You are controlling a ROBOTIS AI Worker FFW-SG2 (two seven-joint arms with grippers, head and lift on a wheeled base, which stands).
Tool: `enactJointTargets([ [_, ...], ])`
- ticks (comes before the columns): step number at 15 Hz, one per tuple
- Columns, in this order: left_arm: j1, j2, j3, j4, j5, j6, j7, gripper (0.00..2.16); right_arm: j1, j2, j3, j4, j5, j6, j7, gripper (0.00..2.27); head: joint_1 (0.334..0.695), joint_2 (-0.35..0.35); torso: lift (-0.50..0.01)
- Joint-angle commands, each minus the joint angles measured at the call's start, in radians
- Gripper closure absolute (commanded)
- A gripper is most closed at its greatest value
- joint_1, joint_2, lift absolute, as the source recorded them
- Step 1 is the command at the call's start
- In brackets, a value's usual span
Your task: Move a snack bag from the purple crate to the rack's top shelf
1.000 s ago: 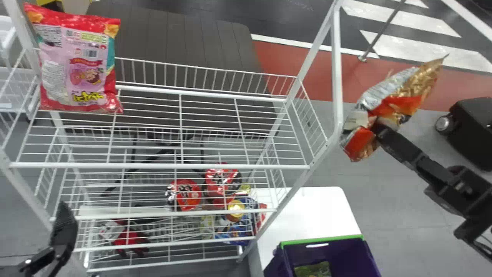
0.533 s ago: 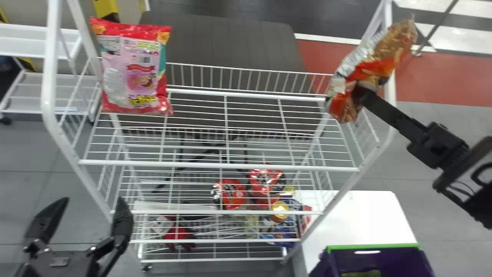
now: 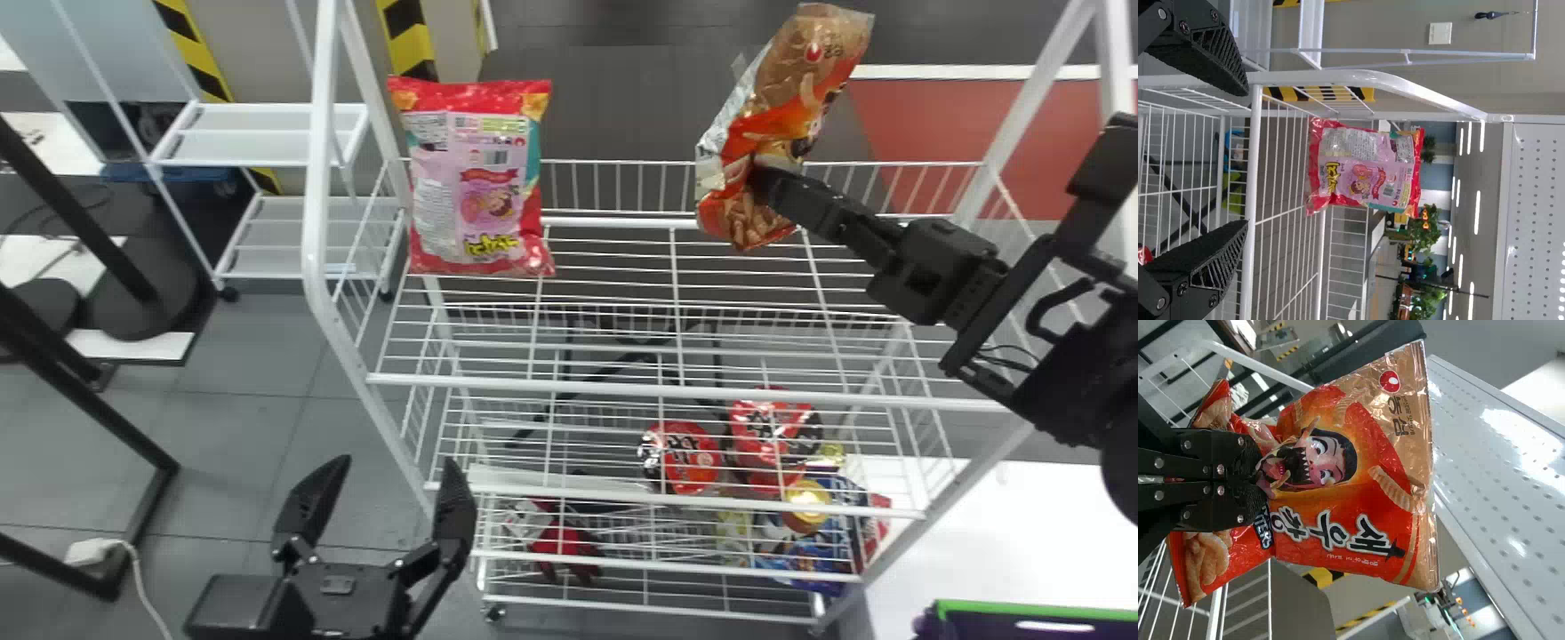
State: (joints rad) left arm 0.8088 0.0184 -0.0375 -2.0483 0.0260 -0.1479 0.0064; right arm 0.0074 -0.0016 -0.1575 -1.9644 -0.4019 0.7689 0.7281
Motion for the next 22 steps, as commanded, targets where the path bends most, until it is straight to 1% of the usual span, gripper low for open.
enactJointTargets([
  [1, -0.007, 0.000, 0.002, 0.010, 0.002, 0.000, -0.003, 0.13, -0.004, 0.002, 0.098, 0.055, 0.003, -0.076, -0.033, 2.11, 0.695, 0.122, 0.000],
  [2, -0.010, 0.002, 0.004, 0.013, 0.008, 0.000, -0.008, 0.13, -0.007, 0.002, 0.136, 0.074, 0.012, -0.107, -0.067, 2.11, 0.695, 0.156, 0.000],
  [4, -0.014, 0.002, 0.008, 0.019, 0.014, 0.000, -0.011, 0.13, -0.010, 0.002, 0.216, 0.110, 0.067, -0.184, -0.144, 2.11, 0.695, 0.181, 0.000],
  [6, -0.023, 0.002, 0.018, 0.028, 0.022, 0.003, -0.011, 0.13, -0.020, 0.002, 0.279, 0.139, 0.107, -0.266, -0.256, 2.11, 0.695, 0.214, 0.000],
  [8, -0.033, 0.002, 0.019, 0.036, 0.025, 0.009, -0.013, 0.13, -0.037, 0.002, 0.326, 0.160, 0.163, -0.288, -0.334, 2.11, 0.695, 0.224, 0.000],
  [10, -0.043, 0.000, 0.019, 0.046, 0.025, 0.015, -0.013, 0.13, -0.055, 0.002, 0.371, 0.211, 0.199, -0.389, -0.421, 2.11, 0.695, 0.232, 0.000],
  [12, -0.048, 0.000, 0.018, 0.056, 0.025, 0.015, -0.013, 0.13, -0.081, 0.002, 0.400, 0.272, 0.198, -0.466, -0.489, 2.11, 0.695, 0.232, 0.000],
  [15, -0.063, 0.000, 0.013, 0.083, 0.029, 0.012, -0.017, 0.13, -0.098, 0.002, 0.415, 0.346, 0.202, -0.539, -0.544, 2.11, 0.695, 0.227, 0.000],
  [17, -0.065, 0.002, 0.016, 0.083, 0.029, 0.012, -0.025, 0.13, -0.099, 0.002, 0.450, 0.363, 0.192, -0.573, -0.601, 2.11, 0.695, 0.220, 0.000],
  [18, -0.065, 0.003, 0.018, 0.083, 0.029, 0.012, -0.026, 0.13, -0.096, 0.002, 0.463, 0.372, 0.184, -0.601, -0.653, 2.11, 0.695, 0.218, 0.000],
  [19, -0.065, 0.006, 0.019, 0.085, 0.035, 0.009, -0.026, 0.13, -0.093, 0.002, 0.478, 0.372, 0.169, -0.604, -0.687, 2.11, 0.695, 0.219, 0.000],
  [21, -0.071, 0.006, 0.019, 0.100, 0.038, 0.000, -0.028, 0.13, -0.092, 0.002, 0.529, 0.383, 0.175, -0.662, -0.789, 2.11, 0.695, 0.220, 0.000],
  [22, -0.071, 0.005, 0.019, 0.103, 0.040, -0.003, -0.032, 0.13, -0.092, 0.002, 0.539, 0.394, 0.175, -0.678, -0.805, 2.11, 0.695, 0.221, 0.000],
])
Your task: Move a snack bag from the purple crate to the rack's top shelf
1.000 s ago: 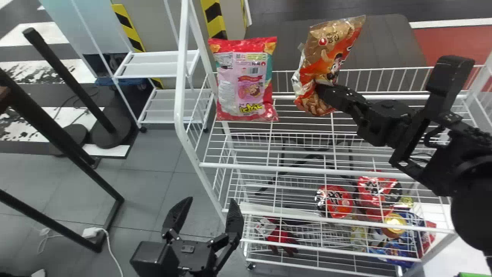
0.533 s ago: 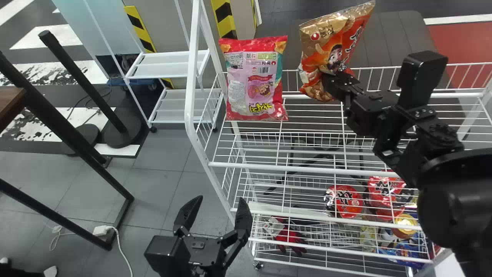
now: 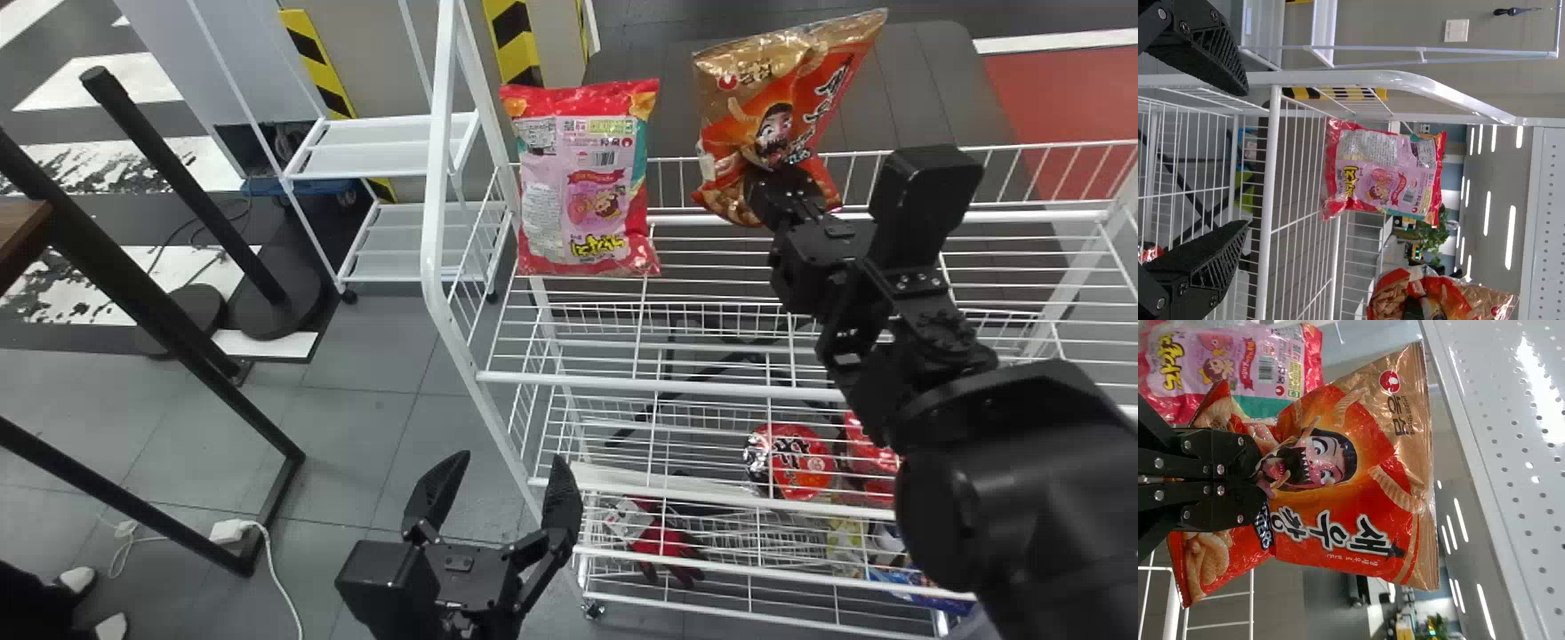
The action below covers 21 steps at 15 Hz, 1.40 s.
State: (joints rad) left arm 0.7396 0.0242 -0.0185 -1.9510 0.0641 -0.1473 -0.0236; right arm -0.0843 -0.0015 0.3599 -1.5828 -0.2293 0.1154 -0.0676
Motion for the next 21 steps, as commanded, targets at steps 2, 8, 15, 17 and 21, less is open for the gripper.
enactJointTargets([
  [2, 0.000, 0.000, 0.000, 0.006, 0.003, -0.010, -0.003, 0.13, -0.003, 0.002, 0.040, 0.046, 0.018, -0.058, -0.047, 2.11, 0.695, 0.228, 0.000],
  [8, 0.012, 0.003, 0.003, 0.003, 0.003, -0.025, -0.007, 0.13, -0.065, 0.002, 0.045, 0.161, 0.022, -0.073, -0.078, 2.11, 0.695, 0.231, 0.000],
  [15, 0.017, 0.003, 0.012, 0.007, 0.014, -0.044, -0.009, 0.13, -0.157, 0.002, 0.044, 0.316, -0.012, -0.104, -0.070, 2.11, 0.695, 0.218, 0.000],
  [17, 0.015, 0.000, 0.012, 0.007, 0.016, -0.044, -0.009, 0.13, -0.175, 0.002, 0.045, 0.351, -0.010, -0.113, -0.064, 2.11, 0.695, 0.215, 0.000],
  [21, 0.007, -0.003, 0.012, 0.024, 0.014, -0.047, -0.007, 0.13, -0.200, 0.002, 0.054, 0.411, -0.015, -0.119, -0.026, 2.11, 0.695, 0.211, 0.000],
])
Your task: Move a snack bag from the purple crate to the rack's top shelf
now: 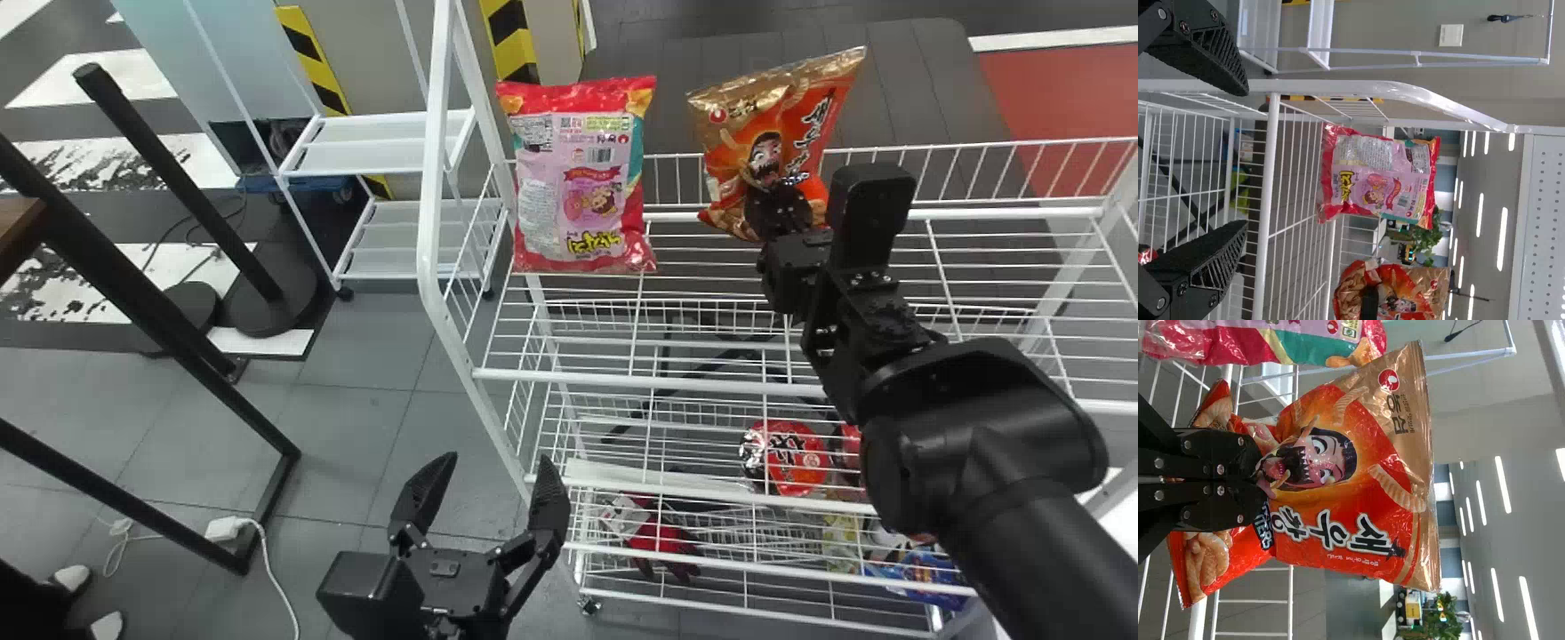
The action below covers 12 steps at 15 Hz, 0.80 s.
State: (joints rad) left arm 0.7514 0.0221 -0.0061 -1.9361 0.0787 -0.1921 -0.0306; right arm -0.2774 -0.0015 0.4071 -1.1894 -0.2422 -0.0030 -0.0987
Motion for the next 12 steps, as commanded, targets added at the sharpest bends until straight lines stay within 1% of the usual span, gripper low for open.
enactJointTargets([
  [1, -0.006, -0.002, 0.000, 0.014, 0.000, -0.005, 0.000, 0.13, -0.006, 0.002, 0.015, 0.020, -0.005, -0.001, 0.010, 2.10, 0.695, 0.212, 0.000],
  [8, -0.014, -0.001, 0.008, 0.022, 0.003, -0.017, -0.002, 0.13, -0.017, 0.002, 0.044, 0.070, -0.032, -0.050, 0.014, 2.10, 0.695, 0.234, 0.000],
  [12, -0.014, -0.001, 0.011, 0.023, 0.009, -0.017, -0.002, 0.13, -0.032, 0.002, 0.064, 0.139, -0.049, -0.099, 0.027, 1.96, 0.695, 0.236, 0.000],
])
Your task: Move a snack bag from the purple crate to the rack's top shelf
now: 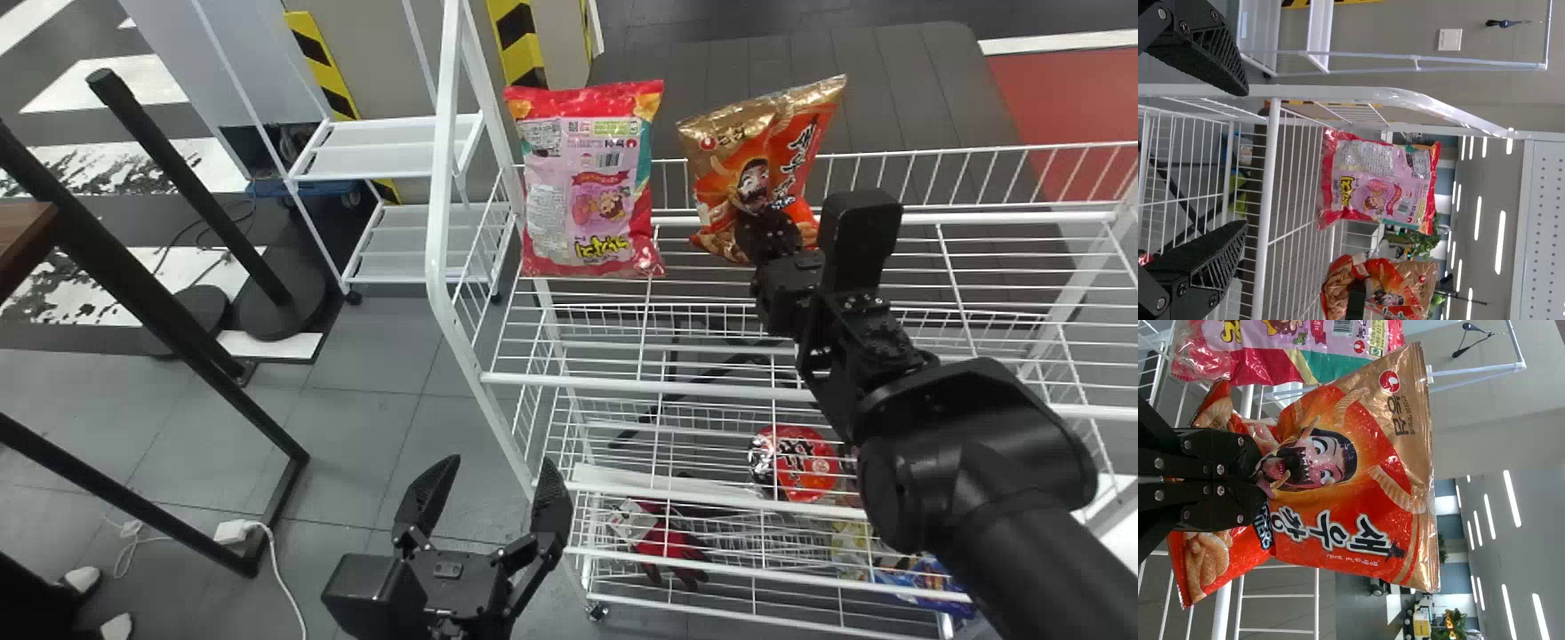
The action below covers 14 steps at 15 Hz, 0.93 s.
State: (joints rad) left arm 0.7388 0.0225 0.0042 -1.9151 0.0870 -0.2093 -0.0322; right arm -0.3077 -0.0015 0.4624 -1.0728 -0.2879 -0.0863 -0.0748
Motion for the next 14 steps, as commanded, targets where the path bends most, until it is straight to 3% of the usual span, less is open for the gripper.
enactJointTargets([
  [1, -0.001, -0.001, 0.000, 0.005, 0.000, 0.000, 0.000, 0.13, -0.004, 0.002, 0.010, 0.036, -0.004, -0.034, 0.004, 1.96, 0.695, 0.238, 0.000],
  [7, -0.009, -0.001, 0.002, 0.024, 0.002, -0.015, 0.000, 0.13, -0.016, 0.002, 0.028, 0.071, -0.025, -0.065, 0.029, 1.96, 0.695, 0.244, 0.000],
  [14, -0.010, 0.002, 0.013, 0.021, 0.022, -0.021, -0.018, 0.13, -0.059, 0.002, 0.042, 0.162, -0.022, -0.138, 0.027, 1.79, 0.695, 0.249, 0.000],
])
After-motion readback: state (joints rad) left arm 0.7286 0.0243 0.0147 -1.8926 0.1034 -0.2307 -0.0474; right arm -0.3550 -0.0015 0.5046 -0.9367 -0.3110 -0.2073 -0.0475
